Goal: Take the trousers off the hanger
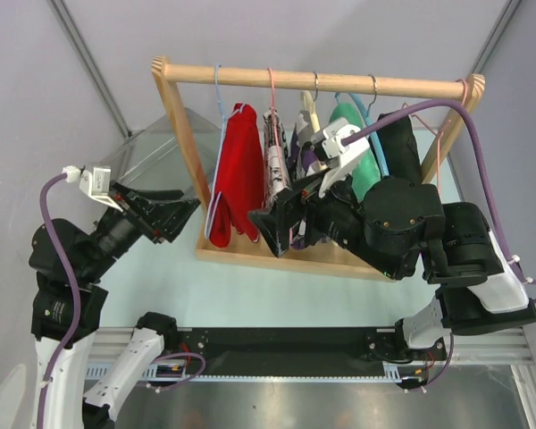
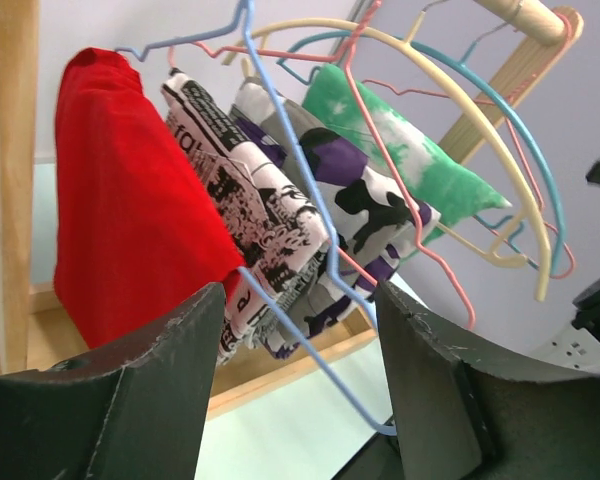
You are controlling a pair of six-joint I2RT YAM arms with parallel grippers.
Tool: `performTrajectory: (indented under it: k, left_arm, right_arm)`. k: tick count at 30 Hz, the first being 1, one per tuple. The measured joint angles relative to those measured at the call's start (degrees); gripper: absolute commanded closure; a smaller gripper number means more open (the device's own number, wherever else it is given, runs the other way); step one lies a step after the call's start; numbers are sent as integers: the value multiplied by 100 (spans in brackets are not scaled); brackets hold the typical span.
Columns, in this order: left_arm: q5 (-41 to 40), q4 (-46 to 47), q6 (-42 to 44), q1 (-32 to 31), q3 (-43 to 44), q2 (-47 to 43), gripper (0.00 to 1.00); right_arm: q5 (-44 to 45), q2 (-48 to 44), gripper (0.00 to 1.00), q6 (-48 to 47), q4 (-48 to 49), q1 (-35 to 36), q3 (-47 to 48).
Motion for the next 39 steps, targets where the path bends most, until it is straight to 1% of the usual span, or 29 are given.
performTrajectory:
  k: [2,4,10,15,19,21,26,28,30,31,34,39]
  left_arm:
    - [103,35,-66,0,0,0,32]
    - [212,118,-153,0,0,7,32]
    - [361,332,-378,0,4,-2,33]
    - [365,417,-459,0,4,-151,34]
    - [341,507,-501,0,4,-223,36]
    - [190,494,-496,0,4,-289,36]
    - [-396,352,-396,0,-9,-745,36]
    - [-566,326,-317,0,-9,-949,36]
    - [-704,295,-238,-7,-9,-1064,36]
    - [-750,273,-192,-9,-9,-1082,36]
    - [-857,205,-50,-9,-31,-1080,36]
    - [-953,-24,203,-42,-46,-1080,35]
  right_arm:
    - [170,105,0,-125,59,42,170]
    - [162,157,0,-223,160,11,197]
    - [-625,308,0,-356,857,-479,114]
    - [-1147,708,11,-341,1360,-870,151]
    - [-1587,1058,20,-166,1532,-1207,144]
    - [-1578,1156,26,-33,1635,-1377,68]
    - [-1399,1176,29,415,2050,-1722,-310]
    - [-1335,1220,33,584,2138,-1836,-332]
    - [-1281,1290,38,782,2256,-1971,-334]
    - [-1239,1331,44,861,2295,-2028,-334]
    - [-1128,1464,53,1029,2413,-2173,-374]
    - [-1012,1672,53,1172,2592,-2258,-411]
